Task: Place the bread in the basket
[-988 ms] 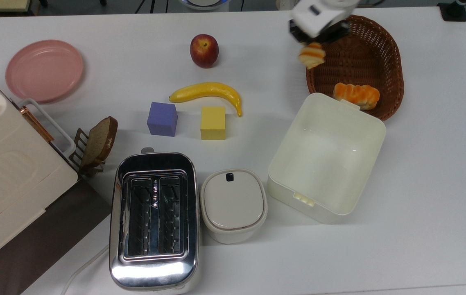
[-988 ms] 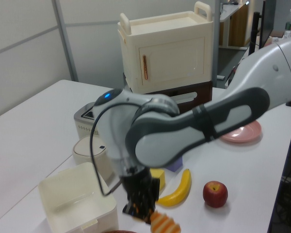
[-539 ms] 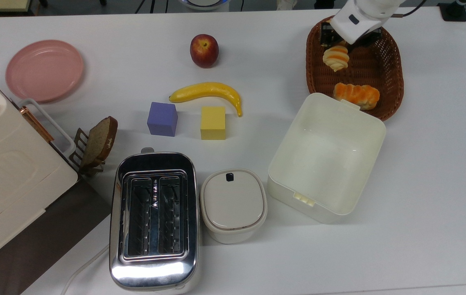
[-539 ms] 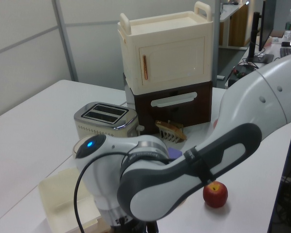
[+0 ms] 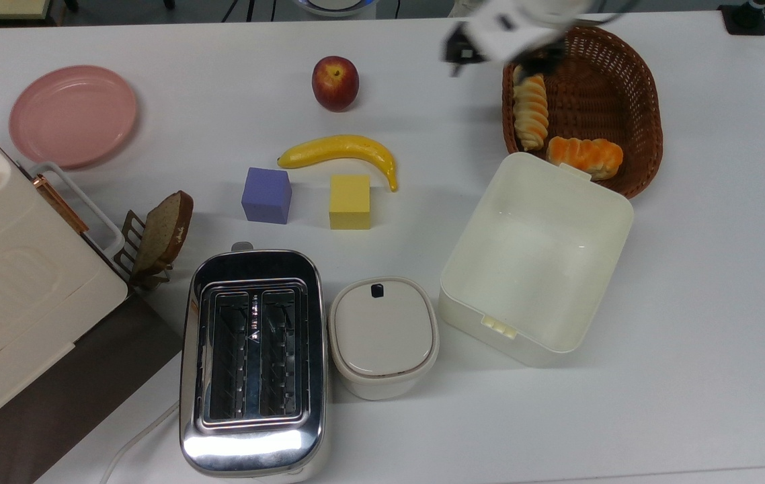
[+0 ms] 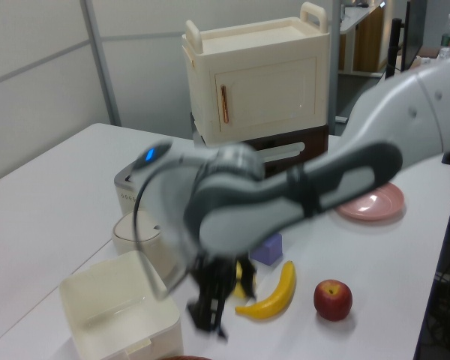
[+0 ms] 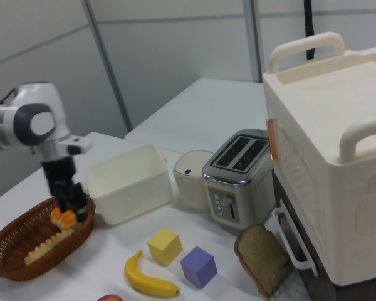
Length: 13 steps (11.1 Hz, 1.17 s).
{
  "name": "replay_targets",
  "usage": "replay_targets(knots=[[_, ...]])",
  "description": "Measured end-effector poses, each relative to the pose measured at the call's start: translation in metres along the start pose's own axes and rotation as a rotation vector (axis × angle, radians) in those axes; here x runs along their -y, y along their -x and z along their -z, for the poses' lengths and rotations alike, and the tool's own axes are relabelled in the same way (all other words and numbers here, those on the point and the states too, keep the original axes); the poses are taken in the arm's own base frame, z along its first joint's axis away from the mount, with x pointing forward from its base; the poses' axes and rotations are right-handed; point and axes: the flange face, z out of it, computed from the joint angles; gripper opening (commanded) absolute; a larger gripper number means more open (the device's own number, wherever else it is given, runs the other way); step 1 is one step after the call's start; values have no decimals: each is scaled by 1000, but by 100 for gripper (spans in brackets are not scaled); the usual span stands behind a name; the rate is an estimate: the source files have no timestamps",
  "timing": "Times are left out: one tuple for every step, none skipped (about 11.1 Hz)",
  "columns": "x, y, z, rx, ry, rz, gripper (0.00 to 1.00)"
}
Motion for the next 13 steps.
replay_targets(knots=[[-49,-11,15,-3,-15,-3,100],[-103,-19,30,-7,-33,-1,100],[-157,-22,42,-19,-51,-3,100],[-205,-24,50,-35,-66,-11,100],[-249,-25,54,-47,-79,-34,100],[-284,-27,56,-56,-90,-56,100],[-312,-28,57,-66,-99,-69,100],[-326,-29,59,-89,-103,-83,100],[-332,-31,61,-107,-105,-94,100],[-334,-34,60,-120,-105,-97,100],[-333,-37,59,-125,-106,-98,100],[-333,-38,58,-126,-127,-102,100],[-335,-38,60,-130,-150,-110,100]])
